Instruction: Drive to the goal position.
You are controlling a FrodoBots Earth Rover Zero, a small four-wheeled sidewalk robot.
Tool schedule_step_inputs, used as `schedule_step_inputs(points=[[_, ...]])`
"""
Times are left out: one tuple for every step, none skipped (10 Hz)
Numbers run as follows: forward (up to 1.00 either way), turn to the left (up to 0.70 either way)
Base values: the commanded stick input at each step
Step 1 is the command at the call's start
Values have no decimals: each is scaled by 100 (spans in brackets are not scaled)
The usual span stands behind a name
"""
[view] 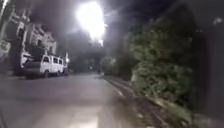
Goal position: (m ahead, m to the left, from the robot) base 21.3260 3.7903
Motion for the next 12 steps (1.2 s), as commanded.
schedule_step_inputs(points=[[49, 4], [49, 4], [49, 4], [49, 4], [49, 4], [49, 4], [49, 4], [49, 4], [49, 4], [49, 4], [49, 4], [49, 4]])
